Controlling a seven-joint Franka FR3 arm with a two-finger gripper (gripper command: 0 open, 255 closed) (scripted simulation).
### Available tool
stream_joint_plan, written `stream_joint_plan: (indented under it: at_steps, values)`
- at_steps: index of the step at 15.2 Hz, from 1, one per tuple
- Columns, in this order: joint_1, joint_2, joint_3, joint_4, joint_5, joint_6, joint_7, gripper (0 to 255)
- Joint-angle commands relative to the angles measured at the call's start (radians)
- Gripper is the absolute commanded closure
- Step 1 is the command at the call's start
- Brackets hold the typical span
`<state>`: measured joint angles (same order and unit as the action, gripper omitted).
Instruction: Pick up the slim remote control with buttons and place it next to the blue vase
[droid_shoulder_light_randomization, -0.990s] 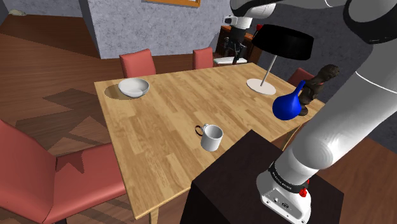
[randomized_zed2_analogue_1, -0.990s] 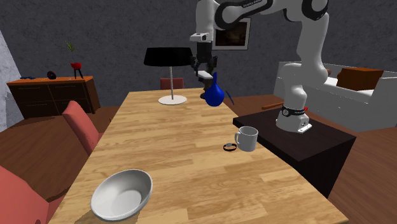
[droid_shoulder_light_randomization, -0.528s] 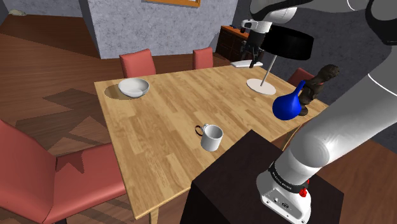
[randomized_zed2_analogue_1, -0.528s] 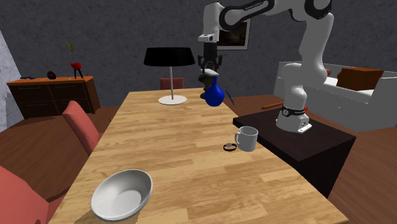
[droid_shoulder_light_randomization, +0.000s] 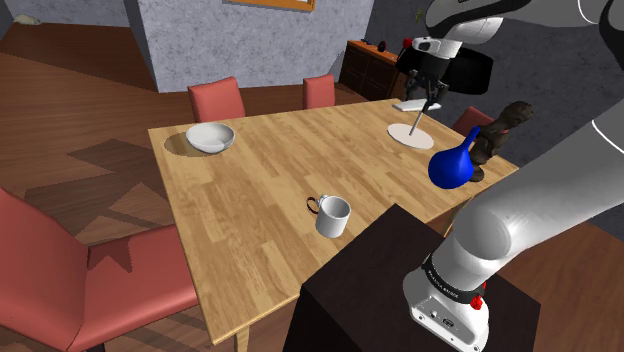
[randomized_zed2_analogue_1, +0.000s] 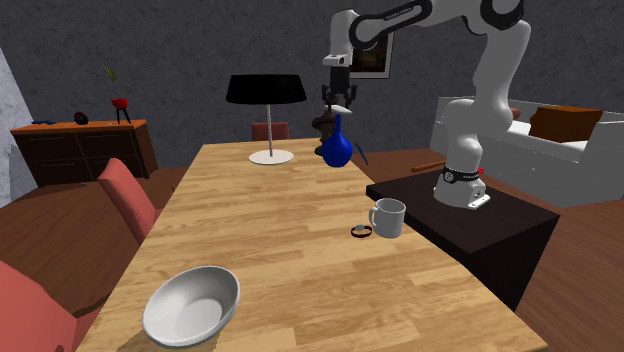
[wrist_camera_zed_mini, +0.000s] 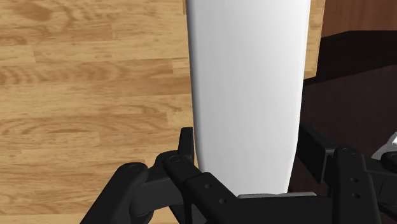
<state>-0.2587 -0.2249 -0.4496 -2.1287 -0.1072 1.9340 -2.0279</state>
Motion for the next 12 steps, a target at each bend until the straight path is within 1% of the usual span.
stream_joint_plan:
  at_steps: [1, 7, 12]
  values:
    - [-0.022, -0.005, -0.032, 0.0, -0.009, -0.001, -0.051, 255]
    - [-0.08, -0.007, -0.125, 0.011, -0.028, -0.004, -0.196, 255]
    - [-0.12, 0.022, -0.206, 0.047, -0.024, -0.006, -0.321, 255]
